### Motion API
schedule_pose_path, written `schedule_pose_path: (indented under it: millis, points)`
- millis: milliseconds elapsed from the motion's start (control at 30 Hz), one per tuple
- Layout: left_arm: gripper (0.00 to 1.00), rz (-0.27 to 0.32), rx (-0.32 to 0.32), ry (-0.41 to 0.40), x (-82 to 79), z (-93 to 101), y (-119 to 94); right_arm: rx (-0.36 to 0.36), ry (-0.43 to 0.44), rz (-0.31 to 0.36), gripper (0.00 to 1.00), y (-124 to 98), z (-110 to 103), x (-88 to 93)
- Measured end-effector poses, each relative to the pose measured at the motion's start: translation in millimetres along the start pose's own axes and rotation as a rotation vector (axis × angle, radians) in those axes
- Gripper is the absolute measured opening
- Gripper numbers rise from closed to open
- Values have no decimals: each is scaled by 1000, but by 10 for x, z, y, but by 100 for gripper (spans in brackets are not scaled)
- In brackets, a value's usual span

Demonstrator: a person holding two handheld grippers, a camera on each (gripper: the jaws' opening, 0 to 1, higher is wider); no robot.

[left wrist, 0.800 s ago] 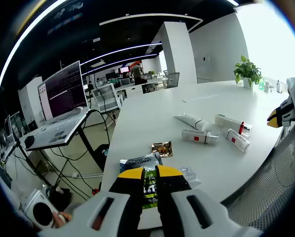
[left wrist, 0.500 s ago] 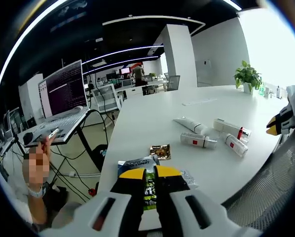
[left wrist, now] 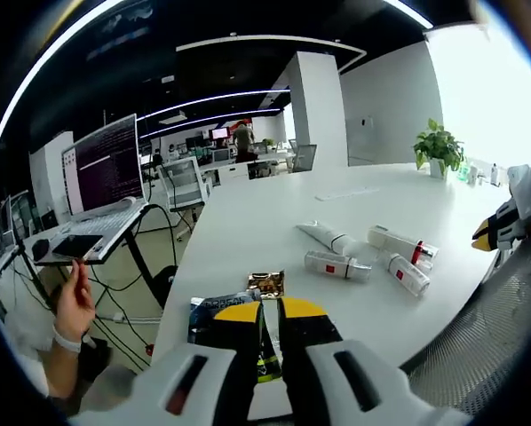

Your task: Arrange the skincare products in the storage area until every visible bottle or jar stands upright without overlapping.

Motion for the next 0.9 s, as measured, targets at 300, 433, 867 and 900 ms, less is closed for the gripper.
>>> schedule_pose_path:
  millis: [300, 433, 867, 900]
  points:
    - [5, -27, -28, -2, 17, -38, 4, -9, 19, 32, 0, -5, -17, -23]
    - [5, -36, -21, 18, 27, -26, 12, -18, 29, 32, 2, -2, -21, -24]
    - [6, -37, 27, 7, 47, -14, 25, -11, 12, 13, 3, 1, -33, -21]
    - [5, -35, 25, 25, 48, -9, 25, -9, 11, 14, 2, -1, -34, -22]
Point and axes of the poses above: the point that each gripper's makers call its tool centre point, and the gripper's own axes: y roughly forward along the fingers, z roughly to its right, x roughly out of its underside, the point moved 8 cm from there along -y, roughly backward along the fingers, and after that the axes turned 4 degrees about y, right-handed, at the moved point
